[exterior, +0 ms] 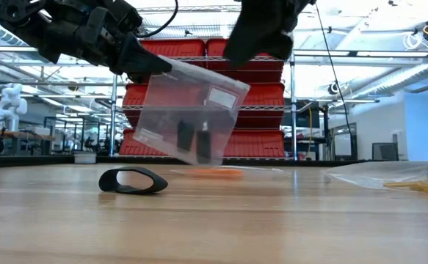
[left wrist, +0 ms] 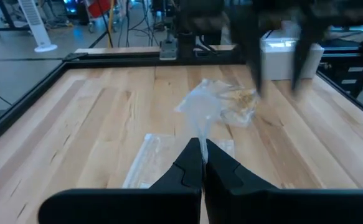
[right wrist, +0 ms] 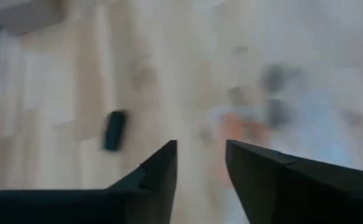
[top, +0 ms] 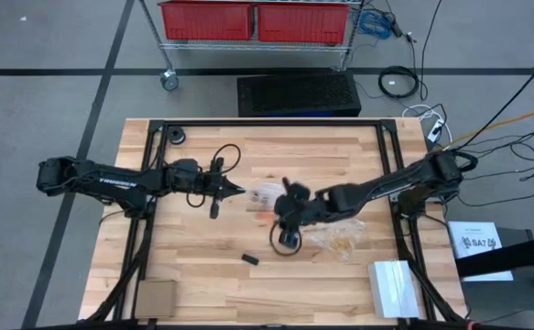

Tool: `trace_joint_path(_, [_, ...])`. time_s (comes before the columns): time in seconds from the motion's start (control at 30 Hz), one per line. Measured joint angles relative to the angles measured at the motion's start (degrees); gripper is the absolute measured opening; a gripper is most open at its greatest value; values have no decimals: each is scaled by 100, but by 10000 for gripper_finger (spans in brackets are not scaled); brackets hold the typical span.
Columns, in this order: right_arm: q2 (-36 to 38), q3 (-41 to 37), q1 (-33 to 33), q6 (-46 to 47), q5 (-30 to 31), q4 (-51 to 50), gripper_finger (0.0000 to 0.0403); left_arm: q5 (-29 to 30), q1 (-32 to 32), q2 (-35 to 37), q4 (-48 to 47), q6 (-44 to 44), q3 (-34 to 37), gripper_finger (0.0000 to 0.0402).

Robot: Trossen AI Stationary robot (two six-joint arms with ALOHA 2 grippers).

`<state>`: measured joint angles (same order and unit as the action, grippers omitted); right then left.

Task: Sort rubber bands
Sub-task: Put the black rubber band into the top transparent zip lock bag

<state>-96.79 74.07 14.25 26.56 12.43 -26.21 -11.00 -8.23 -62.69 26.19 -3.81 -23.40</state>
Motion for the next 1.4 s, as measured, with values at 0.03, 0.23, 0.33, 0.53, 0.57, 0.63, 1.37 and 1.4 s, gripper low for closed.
trace_joint_path(0.03, [-173,-20,69,3,-158,244,148,1,-2,1,28,0,0,2])
trace_joint_path(0.23, [-1332,-40,300,97,-844,1895,206,0,-4,1,38,-2,0,2])
trace_joint_path(0.33, [-1790,-42,289,132,-827,2224,221,0,-4,1,33,-4,0,2])
trace_joint_path(0.53, [-2325,-44,261,231,-855,2927,220,0,-4,1,22,-102,0,2])
trace_joint_path(0.57, [-2381,-44,261,235,-921,3021,219,0,-4,1,28,-102,0,2])
trace_joint_path(0.63, [-2488,-42,261,228,-965,3273,217,1,-4,-1,25,-103,0,2])
trace_joint_path(1.37, [-2405,-42,270,-805,-1002,3195,11,170,-4,0,-19,-98,0,2])
trace_joint_path(1.4, [-2329,-44,267,-870,-982,3145,11,192,-4,0,-19,-98,0,2])
